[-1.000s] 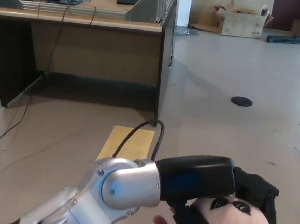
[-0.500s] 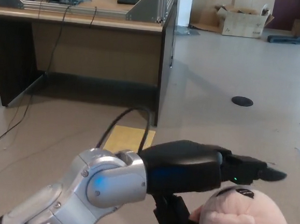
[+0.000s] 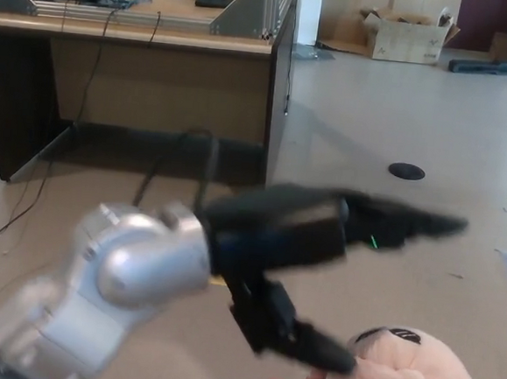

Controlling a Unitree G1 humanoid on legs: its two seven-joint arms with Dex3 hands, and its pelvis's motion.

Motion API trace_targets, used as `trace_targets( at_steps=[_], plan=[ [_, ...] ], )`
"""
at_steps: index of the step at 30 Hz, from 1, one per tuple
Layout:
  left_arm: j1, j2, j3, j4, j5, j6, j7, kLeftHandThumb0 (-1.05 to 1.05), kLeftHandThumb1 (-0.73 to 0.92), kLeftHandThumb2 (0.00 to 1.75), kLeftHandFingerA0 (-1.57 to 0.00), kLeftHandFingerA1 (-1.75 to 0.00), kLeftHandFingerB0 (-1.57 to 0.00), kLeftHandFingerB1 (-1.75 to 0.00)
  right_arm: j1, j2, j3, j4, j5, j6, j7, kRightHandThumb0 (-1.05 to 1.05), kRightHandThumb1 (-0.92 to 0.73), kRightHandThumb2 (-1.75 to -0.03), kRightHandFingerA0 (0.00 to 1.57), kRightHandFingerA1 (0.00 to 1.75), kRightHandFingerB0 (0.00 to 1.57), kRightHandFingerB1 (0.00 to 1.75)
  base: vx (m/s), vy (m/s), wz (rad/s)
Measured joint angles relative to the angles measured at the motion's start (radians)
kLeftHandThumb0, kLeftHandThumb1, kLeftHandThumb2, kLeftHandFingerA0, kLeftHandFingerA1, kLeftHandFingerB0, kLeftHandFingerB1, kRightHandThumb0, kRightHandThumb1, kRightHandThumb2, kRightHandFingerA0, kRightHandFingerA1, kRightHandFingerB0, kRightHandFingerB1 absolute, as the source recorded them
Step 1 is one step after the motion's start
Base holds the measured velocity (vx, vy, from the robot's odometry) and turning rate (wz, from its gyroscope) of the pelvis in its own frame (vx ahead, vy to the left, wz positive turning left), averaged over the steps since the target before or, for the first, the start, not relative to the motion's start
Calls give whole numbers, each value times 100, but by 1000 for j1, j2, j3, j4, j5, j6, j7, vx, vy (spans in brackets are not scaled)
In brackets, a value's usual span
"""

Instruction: The robot extends its left hand to pick up an emotional support dumpling from the palm of a person and brings its hand down by its side. Then it extends its arm again to hand the dumpling back to the person.

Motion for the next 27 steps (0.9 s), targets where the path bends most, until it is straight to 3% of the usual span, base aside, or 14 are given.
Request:
trace_targets(
  at_steps=[2, 3, 4, 7, 8, 10, 11, 17, 18, 21, 22, 23, 24, 27],
  plan=[
    [-33, 3, 66, 5, -35, 6, -15, -84, 45, 89, 0, -5, 0, 0, 0, 4, -5, -16, 7, 16, 3, -42, -68, -60, 70, 42, 50, 36, 0, 0, 0],
    [-40, 5, 81, 5, -43, 8, -19, -93, 56, 57, 0, 0, 0, 0, 0, 6, -7, -21, 9, 20, 3, -35, -64, -59, 74, 47, 53, 39, 0, 0, 0],
    [-52, 8, 107, 6, -59, 10, -27, -84, 47, 86, 0, 0, 0, 0, 0, 9, -9, -29, 12, 28, 3, -38, -64, -59, 74, 46, 53, 38, 0, 0, 0],
    [-57, 44, 203, 14, -117, 22, -56, -84, 47, 86, 0, 0, 0, 0, -1, 16, -9, -30, 11, 27, -5, -38, -64, -59, 74, 46, 53, 38, 0, 0, 0],
    [-57, 51, 219, 16, -126, 23, -60, -82, 37, 72, 0, -11, 0, -8, -1, 16, -9, -29, 11, 26, -6, -38, -65, -60, 76, 47, 54, 39, 0, 0, 0],
    [-52, 74, 272, 19, -160, 29, -76, -75, 43, 83, -2, -9, 0, -4, -2, 17, -9, -26, 11, 24, -10, -37, -63, -59, 75, 47, 53, 39, 0, 0, 0],
    [-47, 81, 291, 18, -169, 31, -81, -77, 45, 85, -9, -17, 0, -6, -2, 18, -9, -25, 11, 24, -11, -35, -62, -59, 77, 48, 54, 39, 0, 0, 0],
    [161, 142, 551, 37, -281, 40, -118, -71, 39, 84, -2, -20, 0, -11, -4, 20, -9, -13, 10, 19, -23, -36, -63, -59, 76, 47, 53, 39, 0, 0, 0],
    [187, 142, 568, 41, -288, 39, -119, -86, 50, 56, -1, -27, 0, -13, -3, 20, -9, -11, 10, 19, -24, -36, -64, -59, 75, 47, 53, 39, 0, 0, 0],
    [295, 134, 618, 66, -299, 28, -120, -86, 50, 56, -1, -27, 0, -13, -3, 23, -8, -9, 10, 18, -24, -36, -64, -59, 75, 47, 53, 39, 0, 0, 0],
    [362, 122, 641, 87, -303, 20, -120, -61, 38, 76, -2, -31, -1, -14, -3, 25, -8, -7, 10, 17, -24, -36, -63, -59, 75, 47, 53, 39, 0, 0, 0],
    [369, 120, 645, 89, -304, 19, -120, -61, 38, 76, -2, -31, -1, -14, -3, 26, -8, -7, 10, 17, -24, -36, -63, -59, 75, 47, 53, 39, 0, 0, 0],
    [419, 109, 662, 113, -309, 7, -119, -43, 45, 57, -11, -35, -9, -21, -2, 27, -8, -5, 10, 16, -25, -38, -63, -59, 75, 46, 51, 38, 0, 0, 0],
    [543, 65, 689, 226, -306, -40, -92, -31, 41, 59, -12, -37, -7, -28, -1, 30, -8, -5, 10, 16, -26, -36, -64, -59, 75, 46, 52, 38, 0, 0, 0]
  ],
)
